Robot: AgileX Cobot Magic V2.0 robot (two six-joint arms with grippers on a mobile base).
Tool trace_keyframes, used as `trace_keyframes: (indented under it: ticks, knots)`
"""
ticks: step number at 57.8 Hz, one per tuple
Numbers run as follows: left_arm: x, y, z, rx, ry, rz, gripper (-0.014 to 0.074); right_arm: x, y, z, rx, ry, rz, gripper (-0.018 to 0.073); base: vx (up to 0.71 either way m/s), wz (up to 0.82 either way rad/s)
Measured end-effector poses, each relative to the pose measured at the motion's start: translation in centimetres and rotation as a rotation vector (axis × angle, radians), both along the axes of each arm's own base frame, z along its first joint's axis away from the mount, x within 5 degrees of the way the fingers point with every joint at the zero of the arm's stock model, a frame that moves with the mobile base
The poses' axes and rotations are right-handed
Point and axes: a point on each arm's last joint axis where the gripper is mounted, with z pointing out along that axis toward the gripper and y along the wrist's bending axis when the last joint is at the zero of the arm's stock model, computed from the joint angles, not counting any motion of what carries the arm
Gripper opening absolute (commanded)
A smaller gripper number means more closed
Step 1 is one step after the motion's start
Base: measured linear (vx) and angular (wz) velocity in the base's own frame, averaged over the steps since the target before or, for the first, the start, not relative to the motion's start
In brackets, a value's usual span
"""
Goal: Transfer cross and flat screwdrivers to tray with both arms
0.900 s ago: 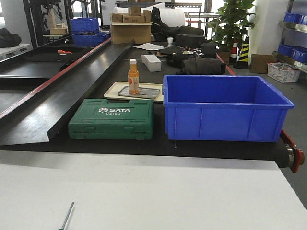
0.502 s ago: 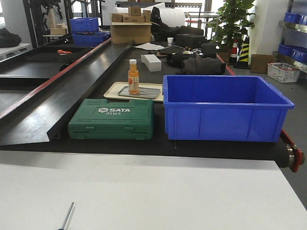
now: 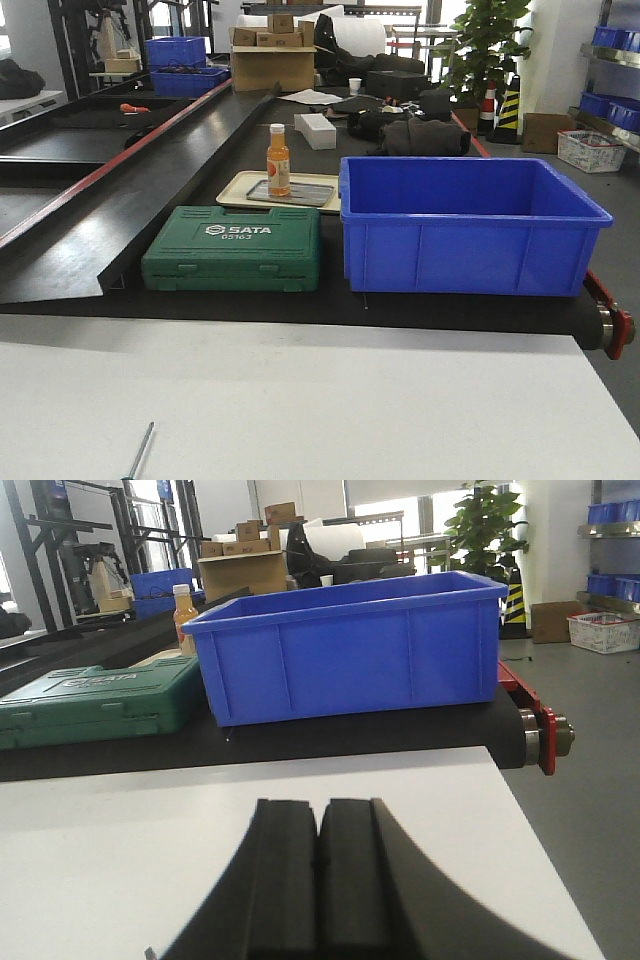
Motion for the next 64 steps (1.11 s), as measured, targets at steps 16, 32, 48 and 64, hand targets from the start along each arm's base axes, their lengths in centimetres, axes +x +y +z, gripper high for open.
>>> trace_keyframes:
  ticks: [16,32,48,64]
  knots:
    - [0.0,0.2,1.5,-0.009,-0.161,0.019,-0.0007,-0.1,0.0,1.1,0.0,-0.131,0.005,-0.0008,0.0,0.0]
    - [-1.0,0.4,9.5,0.026,-0.486,0.051,-0.0007,-0.2,0.0,8.1,-0.007,-0.069,-0.004,-0.0007,0.0,0.0]
    - [3.2,0.1,12.1,0.188,-0.214,0.027,0.0013,4.4,-0.1,10.5,-0.008,0.228,-0.01,0.0016,0.0,0.0]
    - [6.8,-0.1,9.1,0.206,0.074,-0.013,0.0272,7.8,-0.1,7.9,-0.012,0.446,-0.01,0.0226,0.0,0.0]
